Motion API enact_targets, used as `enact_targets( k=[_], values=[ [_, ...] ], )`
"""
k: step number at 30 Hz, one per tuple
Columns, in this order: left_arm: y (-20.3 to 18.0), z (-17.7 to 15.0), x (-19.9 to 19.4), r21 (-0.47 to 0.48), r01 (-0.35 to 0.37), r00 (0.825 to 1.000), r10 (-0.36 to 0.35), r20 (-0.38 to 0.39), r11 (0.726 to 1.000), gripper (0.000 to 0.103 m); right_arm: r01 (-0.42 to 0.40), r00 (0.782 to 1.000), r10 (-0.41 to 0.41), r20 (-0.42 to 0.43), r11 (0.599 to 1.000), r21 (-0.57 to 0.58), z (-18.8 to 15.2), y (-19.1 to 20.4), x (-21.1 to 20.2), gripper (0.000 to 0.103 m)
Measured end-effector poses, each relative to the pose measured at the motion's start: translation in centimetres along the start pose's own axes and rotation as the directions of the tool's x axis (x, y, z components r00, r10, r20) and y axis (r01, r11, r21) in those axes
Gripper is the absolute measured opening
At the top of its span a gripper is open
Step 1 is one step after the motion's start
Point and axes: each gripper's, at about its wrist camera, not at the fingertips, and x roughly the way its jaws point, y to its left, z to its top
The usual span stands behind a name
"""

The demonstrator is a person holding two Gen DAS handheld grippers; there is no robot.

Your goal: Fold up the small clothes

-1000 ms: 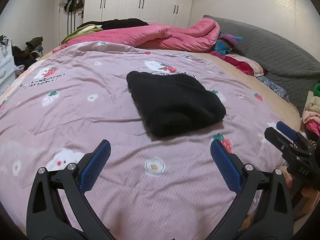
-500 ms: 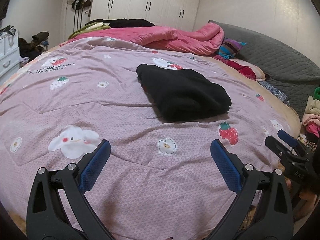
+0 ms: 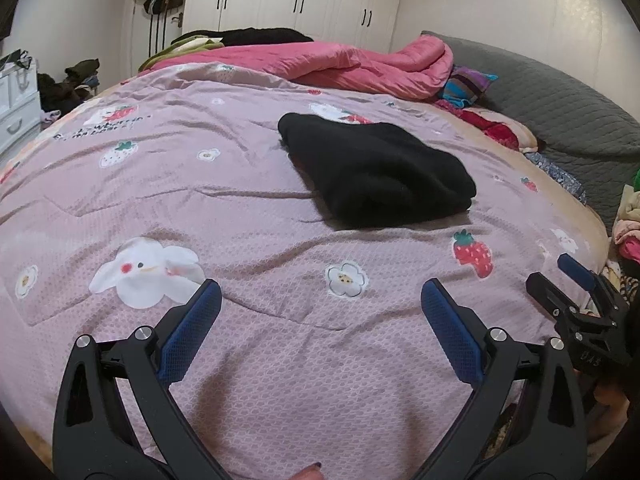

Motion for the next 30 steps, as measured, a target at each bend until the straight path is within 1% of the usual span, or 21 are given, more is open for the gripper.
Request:
enact_targets(
  k=[2,18,25,30],
  values=[
    [-0.01,-0.08,0.22,0.006,-0.012,1.000,0.012,-0.007,1.000,0.094,0.003,1.000,-0.003,-0.001,1.000,-0.002,-0.07,0.06,0.04,0.099],
    [-0.30,-0.15,0.27,0.016,-0.025,1.000,0.025,-0.009,1.000,0.094,0.017,1.000,-0.017,-0.003,1.000,0.010,-0.24,-0.21,0.22,0.099],
    [-0.30,-0.06,0.22,0.021,-0.041,0.999,0.041,-0.011,0.999,0.094,0.010,1.000,-0.010,-0.007,1.000,0.010,-0.27,-0.21,0.26,0.099],
    [-0.35,0.00,0.15,0.023,-0.037,0.999,0.037,-0.008,0.999,0.094,0.012,1.000,-0.012,-0.013,1.000,0.004,-0.37,-0.16,0.39,0.099]
  ],
)
